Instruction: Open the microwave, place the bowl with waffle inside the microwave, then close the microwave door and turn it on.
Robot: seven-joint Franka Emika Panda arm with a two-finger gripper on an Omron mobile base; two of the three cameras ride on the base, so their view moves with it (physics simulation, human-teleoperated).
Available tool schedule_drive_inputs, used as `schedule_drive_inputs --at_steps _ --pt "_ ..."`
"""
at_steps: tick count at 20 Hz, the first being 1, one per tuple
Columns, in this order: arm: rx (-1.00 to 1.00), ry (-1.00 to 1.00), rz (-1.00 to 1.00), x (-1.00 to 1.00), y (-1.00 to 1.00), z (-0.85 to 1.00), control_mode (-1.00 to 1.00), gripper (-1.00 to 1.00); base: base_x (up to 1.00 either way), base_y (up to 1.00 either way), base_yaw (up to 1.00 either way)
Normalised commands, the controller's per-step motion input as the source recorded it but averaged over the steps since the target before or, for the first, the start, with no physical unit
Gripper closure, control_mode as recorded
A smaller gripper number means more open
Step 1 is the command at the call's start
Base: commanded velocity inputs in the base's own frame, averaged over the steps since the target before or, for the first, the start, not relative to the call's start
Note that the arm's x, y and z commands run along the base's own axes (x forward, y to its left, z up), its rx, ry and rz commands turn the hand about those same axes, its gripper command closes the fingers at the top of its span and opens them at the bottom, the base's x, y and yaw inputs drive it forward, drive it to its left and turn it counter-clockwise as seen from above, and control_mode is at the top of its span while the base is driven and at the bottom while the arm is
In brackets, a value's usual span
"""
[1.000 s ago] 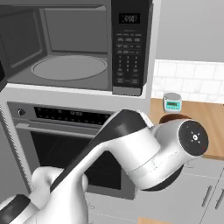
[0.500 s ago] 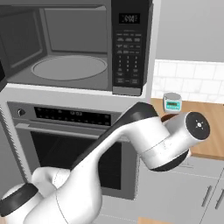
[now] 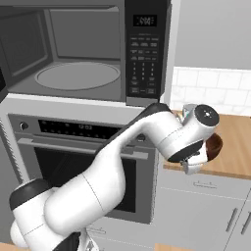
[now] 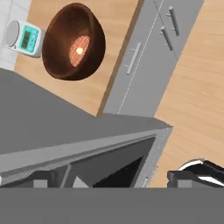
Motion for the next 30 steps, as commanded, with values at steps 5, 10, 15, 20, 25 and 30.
schedule_drive_inputs --at_steps 5,10,15,20,25,30 --pt "0.11 0.16 -0.25 0.50 -0.79 -0.38 -1.00 -1.00 0.00 0.00 0.00" --pt "0.28 0.04 -0.02 0.06 -0.44 -0.05 -1.00 -1.00 0.00 0.00 0.00" --pt "0.05 0.00 0.00 0.00 -0.04 -0.02 -1.00 -1.00 0.00 0.00 0.00" --pt "0.00 0.00 0.00 0.04 0.02 -0.34 -1.00 -1.00 0.00 0.00 0.00" --pt "0.00 0.00 0.00 0.31 0.07 -0.15 -1.00 -1.00 0.00 0.00 0.00" --pt "0.00 0.00 0.01 0.25 0.19 -0.14 -1.00 -1.00 0.00 0.00 0.00"
